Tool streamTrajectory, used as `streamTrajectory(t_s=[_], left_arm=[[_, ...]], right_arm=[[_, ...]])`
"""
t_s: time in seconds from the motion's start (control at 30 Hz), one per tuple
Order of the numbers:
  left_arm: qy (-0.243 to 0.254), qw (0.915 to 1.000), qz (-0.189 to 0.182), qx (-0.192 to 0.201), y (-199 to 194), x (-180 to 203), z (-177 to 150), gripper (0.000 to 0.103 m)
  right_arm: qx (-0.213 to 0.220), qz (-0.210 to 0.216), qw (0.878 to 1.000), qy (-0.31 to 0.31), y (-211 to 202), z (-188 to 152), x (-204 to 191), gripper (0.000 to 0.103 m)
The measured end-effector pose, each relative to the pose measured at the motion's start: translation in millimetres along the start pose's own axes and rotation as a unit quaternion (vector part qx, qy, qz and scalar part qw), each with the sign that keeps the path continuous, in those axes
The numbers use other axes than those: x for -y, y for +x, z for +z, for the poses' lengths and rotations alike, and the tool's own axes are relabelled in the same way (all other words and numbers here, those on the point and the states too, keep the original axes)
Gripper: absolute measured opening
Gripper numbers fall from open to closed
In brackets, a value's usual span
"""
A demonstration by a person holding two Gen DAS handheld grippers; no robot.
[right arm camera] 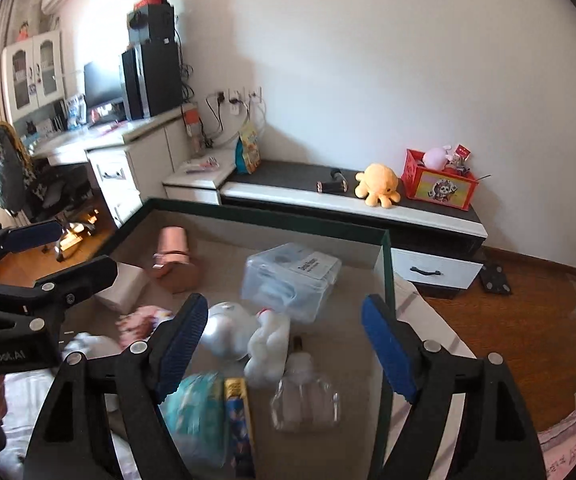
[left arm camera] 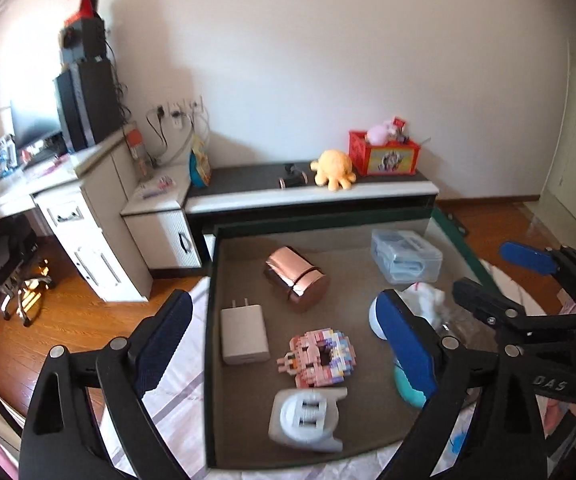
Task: Organize rigid objects
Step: 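Withdraw both tools from the box back over the bed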
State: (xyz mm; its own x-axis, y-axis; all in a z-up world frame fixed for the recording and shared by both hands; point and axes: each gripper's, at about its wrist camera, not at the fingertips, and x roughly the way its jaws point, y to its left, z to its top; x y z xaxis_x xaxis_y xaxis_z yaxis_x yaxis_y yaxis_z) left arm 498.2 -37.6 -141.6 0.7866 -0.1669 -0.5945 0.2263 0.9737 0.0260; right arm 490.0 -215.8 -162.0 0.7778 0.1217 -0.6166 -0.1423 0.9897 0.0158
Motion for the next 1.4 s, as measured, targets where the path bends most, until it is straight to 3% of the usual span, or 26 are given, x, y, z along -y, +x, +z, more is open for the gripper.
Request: streamTrajectory(t_s=[0.2,0.27,0.57,1.0,1.4], left_arm=[[-0.015,0.9950,0.029,0.095,-108.2,-3.7,-32.3,0.103],[-0.025,0.9919,0.043,0.117,-142.2,-3.1,-46.7,0.103],[-0.041,0.9831,0.058,0.168,-262.7,8.6,-110.0,0.103],[-0.033,0.9772,0.076,0.196,-355.4,38.6,-163.4,0.103],[-0.031,0.9734,0.087,0.210,-386.0,46.5,-171.8,0.103]], right_arm=[[0.070,0.011,0.997,0.005,-99.4,-21.6,-22.4,0.091],[0.092,0.009,0.996,0.007,-132.1,-33.0,-33.5,0.103],[0.167,0.000,0.986,0.011,-257.2,-89.5,-83.5,0.103],[0.201,-0.025,0.979,0.013,-351.6,-148.4,-109.9,0.103],[0.216,-0.028,0.976,0.015,-383.4,-162.2,-116.3,0.103]])
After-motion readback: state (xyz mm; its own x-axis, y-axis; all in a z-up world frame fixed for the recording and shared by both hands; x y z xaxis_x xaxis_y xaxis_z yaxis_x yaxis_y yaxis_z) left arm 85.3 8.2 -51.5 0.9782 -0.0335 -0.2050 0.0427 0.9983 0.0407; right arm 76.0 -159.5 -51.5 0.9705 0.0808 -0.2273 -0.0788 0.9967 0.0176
